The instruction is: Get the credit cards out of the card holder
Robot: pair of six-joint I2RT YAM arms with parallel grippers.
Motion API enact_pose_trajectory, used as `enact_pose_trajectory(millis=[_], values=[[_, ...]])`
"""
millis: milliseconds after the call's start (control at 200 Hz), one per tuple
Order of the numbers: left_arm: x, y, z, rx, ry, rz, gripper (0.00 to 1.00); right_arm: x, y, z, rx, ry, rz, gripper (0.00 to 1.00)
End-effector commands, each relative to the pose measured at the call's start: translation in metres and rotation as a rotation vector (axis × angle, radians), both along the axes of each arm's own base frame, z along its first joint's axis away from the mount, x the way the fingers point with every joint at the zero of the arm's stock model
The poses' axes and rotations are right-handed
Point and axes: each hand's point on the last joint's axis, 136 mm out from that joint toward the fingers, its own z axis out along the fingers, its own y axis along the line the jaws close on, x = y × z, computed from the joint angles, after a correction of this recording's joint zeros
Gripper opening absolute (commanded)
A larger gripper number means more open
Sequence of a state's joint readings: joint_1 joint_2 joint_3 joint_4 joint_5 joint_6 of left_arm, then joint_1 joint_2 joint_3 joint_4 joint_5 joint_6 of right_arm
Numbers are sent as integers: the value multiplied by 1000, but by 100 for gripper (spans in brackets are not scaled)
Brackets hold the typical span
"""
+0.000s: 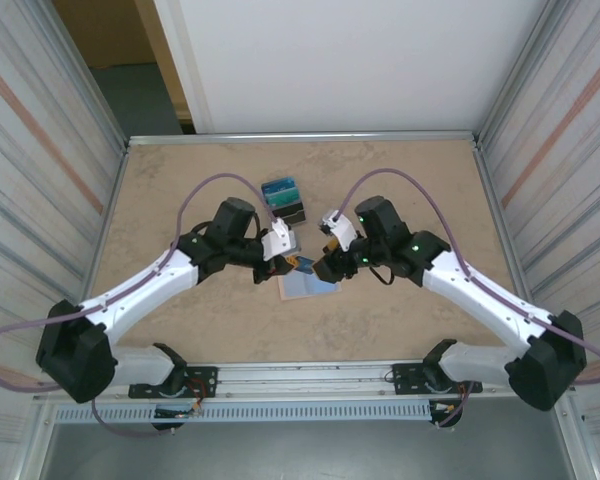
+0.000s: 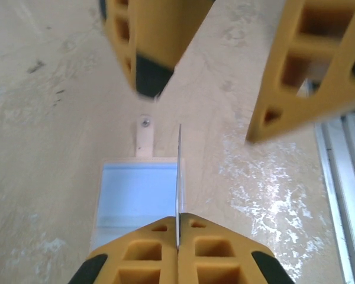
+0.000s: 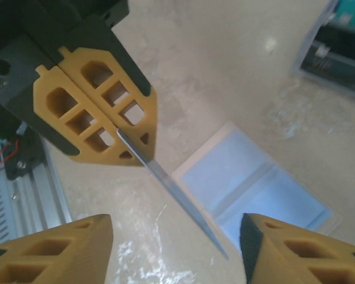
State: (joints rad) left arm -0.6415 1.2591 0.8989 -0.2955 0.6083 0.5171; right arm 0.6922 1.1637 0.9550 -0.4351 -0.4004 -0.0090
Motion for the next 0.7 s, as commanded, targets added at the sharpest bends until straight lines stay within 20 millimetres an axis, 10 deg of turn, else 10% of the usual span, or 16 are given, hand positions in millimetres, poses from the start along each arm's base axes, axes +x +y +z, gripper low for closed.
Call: enact_pose_trajectory(millis=[0,301,692], values=[[13,8,28,-113,-58,160,0,8,-6,18,123,-54,-90,63],[4,28,72,-455,91,393,0,-7,-8,51,452,-114,-110,69],[-32,18,98,-580,250,229,0,-16,19,72,567,-63,52,59]])
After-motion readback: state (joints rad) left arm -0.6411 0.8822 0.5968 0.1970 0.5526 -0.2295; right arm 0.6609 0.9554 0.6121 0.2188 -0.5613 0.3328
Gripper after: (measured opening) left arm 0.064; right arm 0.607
